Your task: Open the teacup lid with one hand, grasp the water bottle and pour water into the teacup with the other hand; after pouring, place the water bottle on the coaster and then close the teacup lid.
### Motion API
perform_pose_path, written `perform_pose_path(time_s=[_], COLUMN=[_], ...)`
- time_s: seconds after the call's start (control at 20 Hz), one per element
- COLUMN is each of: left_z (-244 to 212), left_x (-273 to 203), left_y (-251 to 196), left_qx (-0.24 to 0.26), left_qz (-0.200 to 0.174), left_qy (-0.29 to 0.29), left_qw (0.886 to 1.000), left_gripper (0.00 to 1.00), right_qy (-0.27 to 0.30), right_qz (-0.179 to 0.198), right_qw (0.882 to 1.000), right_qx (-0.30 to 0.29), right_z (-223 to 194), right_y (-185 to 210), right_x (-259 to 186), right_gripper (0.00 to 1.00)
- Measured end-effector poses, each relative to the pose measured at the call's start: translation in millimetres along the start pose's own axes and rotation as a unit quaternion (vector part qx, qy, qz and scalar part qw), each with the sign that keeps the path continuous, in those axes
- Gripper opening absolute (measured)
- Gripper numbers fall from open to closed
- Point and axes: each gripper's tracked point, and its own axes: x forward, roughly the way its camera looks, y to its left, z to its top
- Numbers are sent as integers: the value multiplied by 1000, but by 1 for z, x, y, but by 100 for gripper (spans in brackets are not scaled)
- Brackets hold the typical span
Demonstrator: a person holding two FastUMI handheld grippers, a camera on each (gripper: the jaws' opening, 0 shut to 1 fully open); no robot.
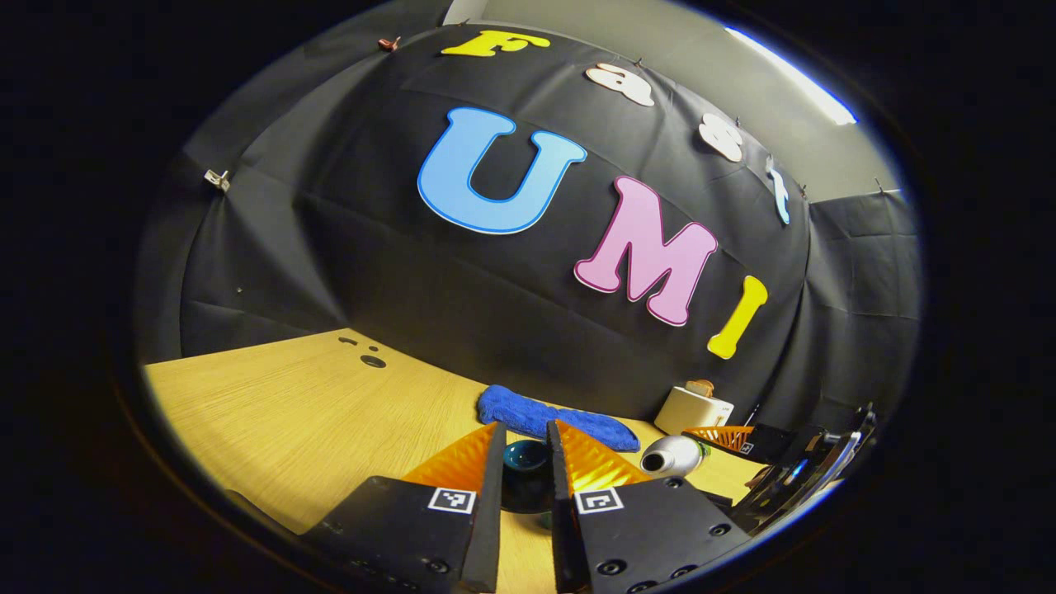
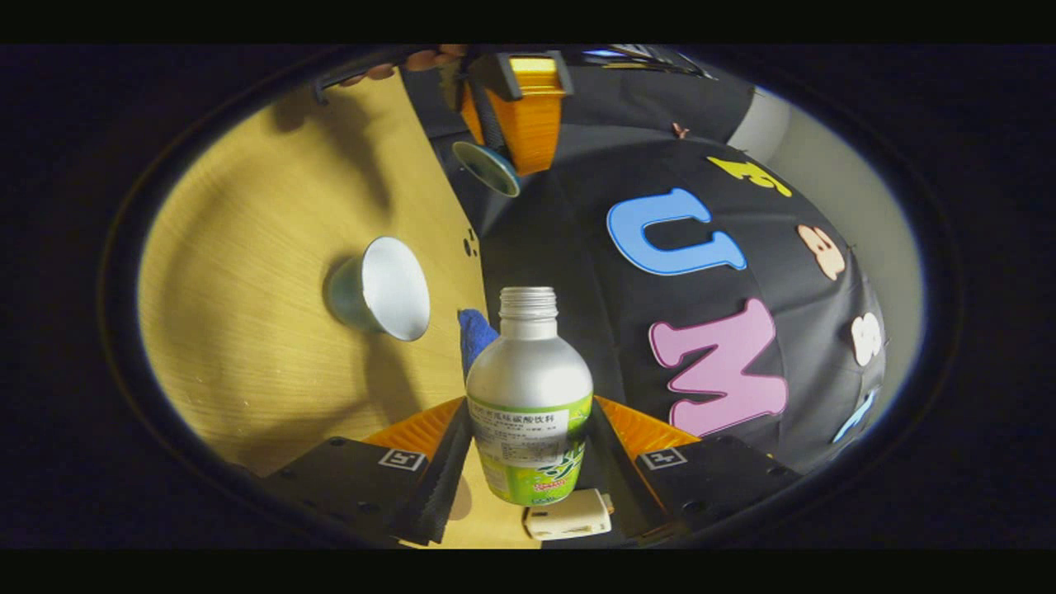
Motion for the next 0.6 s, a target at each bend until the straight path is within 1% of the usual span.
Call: perform_pose_path(time_s=[0.1,0.2,0.4,0.6], left_z=[-1,-2,-2,-4], left_x=[0,0,0,0], left_y=[0,1,1,1], left_qx=[-1,-1,-2,-3], left_qz=[0,1,2,2], left_qy=[1,3,5,7], left_qw=[1000,1000,1000,1000], left_gripper=[29,29,29,29], right_qy=[2,0,-3,-7], right_qz=[-1,-3,-3,-4], right_qw=[999,997,991,983], right_qx=[-37,-76,-137,-183], right_z=[-3,-2,-1,2], right_y=[0,0,8,13], right_x=[1,2,1,0], right_gripper=[78,78,78,78])
